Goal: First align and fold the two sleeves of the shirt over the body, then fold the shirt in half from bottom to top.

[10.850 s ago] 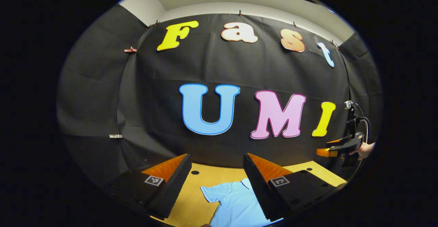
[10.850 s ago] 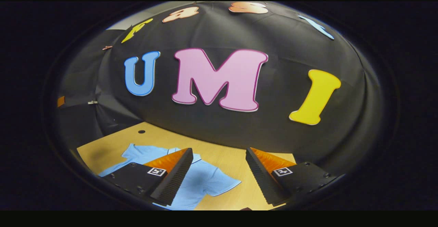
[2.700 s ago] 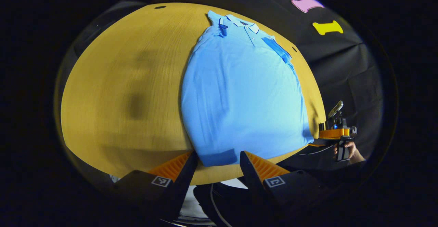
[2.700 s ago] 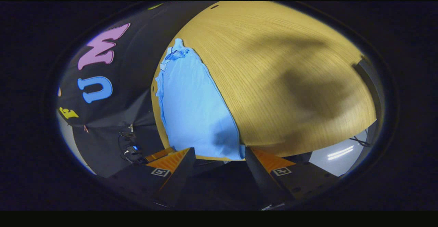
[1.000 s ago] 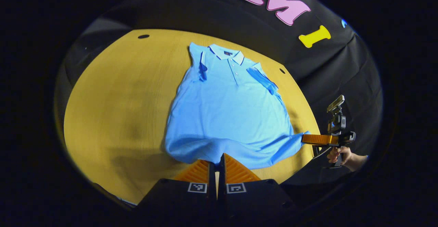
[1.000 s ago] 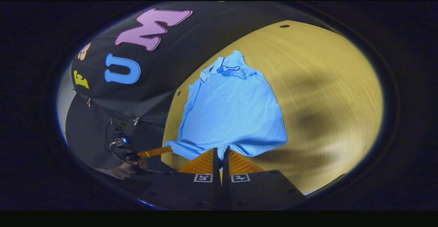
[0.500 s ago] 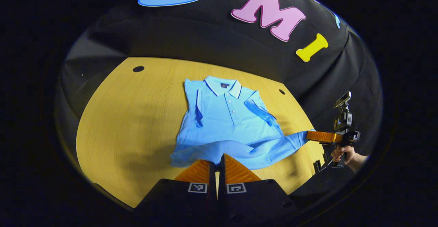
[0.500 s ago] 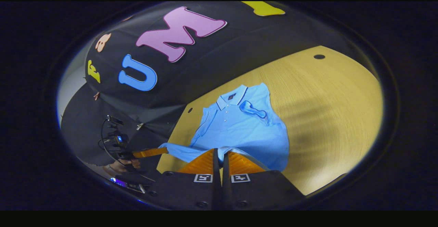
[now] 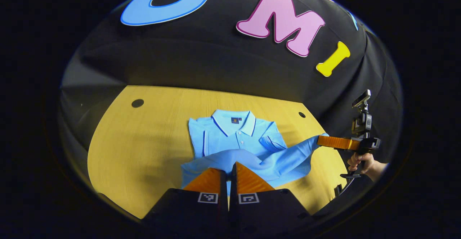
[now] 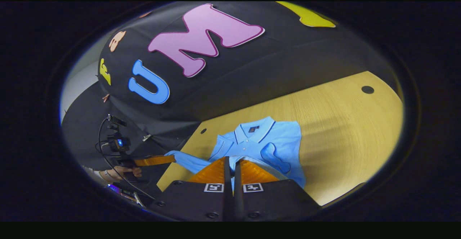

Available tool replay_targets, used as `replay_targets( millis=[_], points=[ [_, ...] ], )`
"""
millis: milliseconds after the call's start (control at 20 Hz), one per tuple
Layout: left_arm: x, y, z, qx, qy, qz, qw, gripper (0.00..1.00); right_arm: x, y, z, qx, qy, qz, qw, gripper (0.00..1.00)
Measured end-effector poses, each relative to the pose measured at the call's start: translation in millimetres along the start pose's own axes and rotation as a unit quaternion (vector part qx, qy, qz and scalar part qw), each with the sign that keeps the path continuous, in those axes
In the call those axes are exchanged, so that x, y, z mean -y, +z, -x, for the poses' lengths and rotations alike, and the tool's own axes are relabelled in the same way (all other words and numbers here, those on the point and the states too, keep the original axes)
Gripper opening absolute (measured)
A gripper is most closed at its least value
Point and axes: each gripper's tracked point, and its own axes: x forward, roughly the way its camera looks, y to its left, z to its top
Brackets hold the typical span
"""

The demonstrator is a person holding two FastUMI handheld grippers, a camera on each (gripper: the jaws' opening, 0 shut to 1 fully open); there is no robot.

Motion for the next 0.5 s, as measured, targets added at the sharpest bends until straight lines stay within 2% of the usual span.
replay_targets(
  millis=[150, 250, 300, 400, 450, 500],
  points=[
    [-16, 37, -29, 0.019, 0.025, -0.014, 0.999, 0.06, 13, 39, -32, 0.023, -0.006, 0.026, 0.999, 0.04],
    [-22, 62, -52, 0.029, 0.032, -0.006, 0.999, 0.06, 26, 62, -56, 0.031, -0.014, 0.040, 0.999, 0.05],
    [-27, 74, -63, 0.031, 0.038, -0.001, 0.999, 0.06, 33, 71, -69, 0.034, -0.018, 0.044, 0.998, 0.00],
    [-42, 92, -90, 0.036, 0.059, -0.007, 0.998, 0.06, 48, 85, -92, 0.043, -0.027, 0.044, 0.998, 0.00],
    [-48, 97, -100, 0.037, 0.063, -0.008, 0.997, 0.06, 56, 91, -102, 0.049, -0.033, 0.039, 0.997, 0.05],
    [-54, 102, -114, 0.034, 0.066, -0.005, 0.997, 0.06, 65, 96, -113, 0.055, -0.038, 0.037, 0.997, 0.05]
  ],
)
